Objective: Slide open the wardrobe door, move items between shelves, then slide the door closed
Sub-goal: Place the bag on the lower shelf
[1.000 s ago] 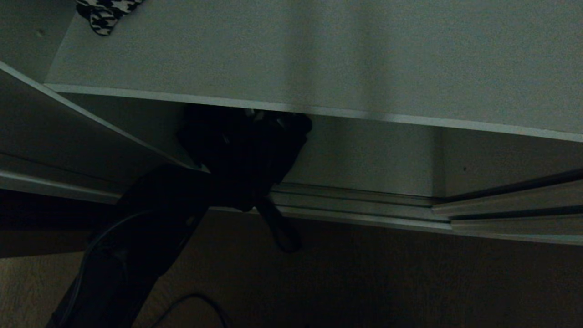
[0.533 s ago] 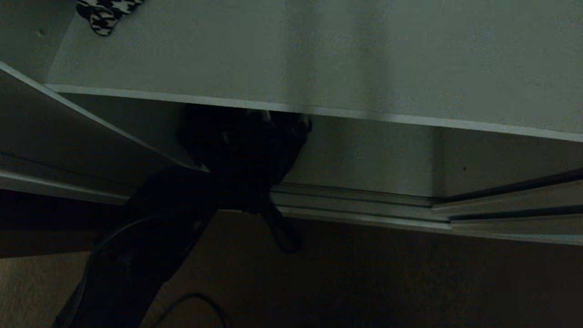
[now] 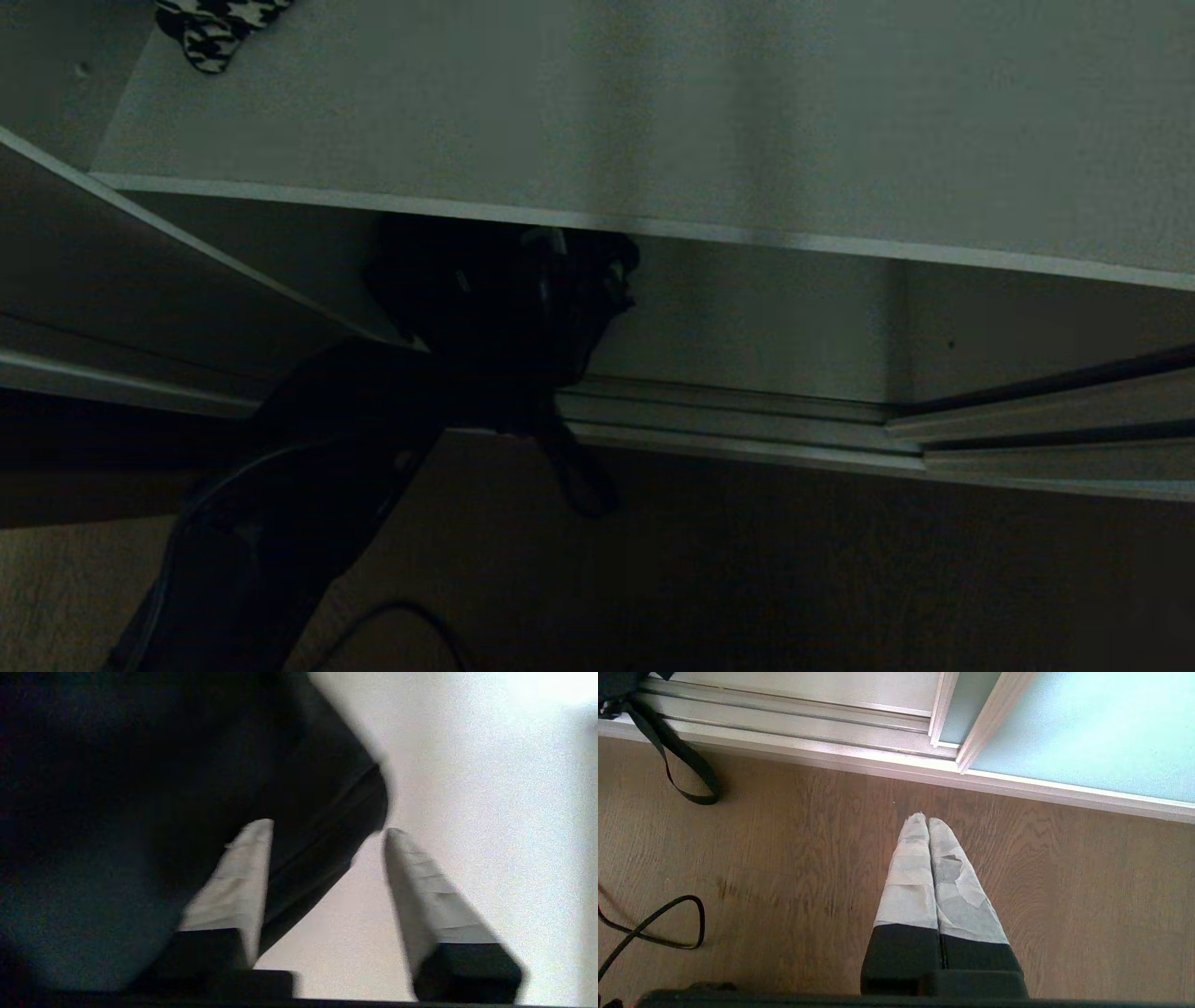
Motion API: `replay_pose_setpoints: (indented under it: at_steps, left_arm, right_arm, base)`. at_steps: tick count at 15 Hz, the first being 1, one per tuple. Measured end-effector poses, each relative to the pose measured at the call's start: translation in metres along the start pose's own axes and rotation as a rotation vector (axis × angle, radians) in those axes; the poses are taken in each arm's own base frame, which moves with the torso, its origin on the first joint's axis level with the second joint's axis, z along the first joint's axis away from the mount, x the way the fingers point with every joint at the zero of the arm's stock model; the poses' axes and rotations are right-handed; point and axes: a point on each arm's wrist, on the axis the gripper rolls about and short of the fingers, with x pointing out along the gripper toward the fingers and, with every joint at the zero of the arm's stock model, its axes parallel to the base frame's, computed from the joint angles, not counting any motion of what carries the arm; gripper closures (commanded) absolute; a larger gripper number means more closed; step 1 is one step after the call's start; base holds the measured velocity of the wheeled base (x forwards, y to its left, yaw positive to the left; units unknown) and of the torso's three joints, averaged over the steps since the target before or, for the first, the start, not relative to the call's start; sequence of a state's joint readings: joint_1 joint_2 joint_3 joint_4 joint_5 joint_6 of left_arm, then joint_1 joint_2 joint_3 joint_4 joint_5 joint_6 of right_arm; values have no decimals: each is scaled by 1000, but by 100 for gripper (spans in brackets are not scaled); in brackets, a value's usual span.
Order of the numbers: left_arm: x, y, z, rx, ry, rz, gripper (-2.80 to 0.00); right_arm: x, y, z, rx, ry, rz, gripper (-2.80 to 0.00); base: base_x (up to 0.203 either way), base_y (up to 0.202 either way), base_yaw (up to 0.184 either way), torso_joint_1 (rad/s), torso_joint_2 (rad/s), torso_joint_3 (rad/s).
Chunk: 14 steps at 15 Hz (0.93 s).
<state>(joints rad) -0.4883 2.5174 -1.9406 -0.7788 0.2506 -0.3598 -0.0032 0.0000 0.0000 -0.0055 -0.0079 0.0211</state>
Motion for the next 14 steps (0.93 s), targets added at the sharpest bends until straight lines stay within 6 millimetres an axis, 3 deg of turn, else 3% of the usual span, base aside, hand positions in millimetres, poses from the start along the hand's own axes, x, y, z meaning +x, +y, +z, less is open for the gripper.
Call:
replay_pose_setpoints:
  at_steps: [4, 9, 14]
  left_arm:
    - [-5, -1, 4, 39, 138, 51, 0]
    - [-16, 7, -12, 118, 399, 138, 0]
    - [-13, 27, -16, 138, 455, 193, 0]
  right_arm:
    - [0, 0, 0, 0, 0, 0, 0]
    - [0, 0, 0, 0, 0, 0, 0]
    - [0, 0, 0, 1, 0, 0, 0]
  base:
    - [0, 0, 0, 0, 0, 0]
    - [0, 0, 0, 0, 0, 0]
    - [0, 0, 0, 0, 0, 0]
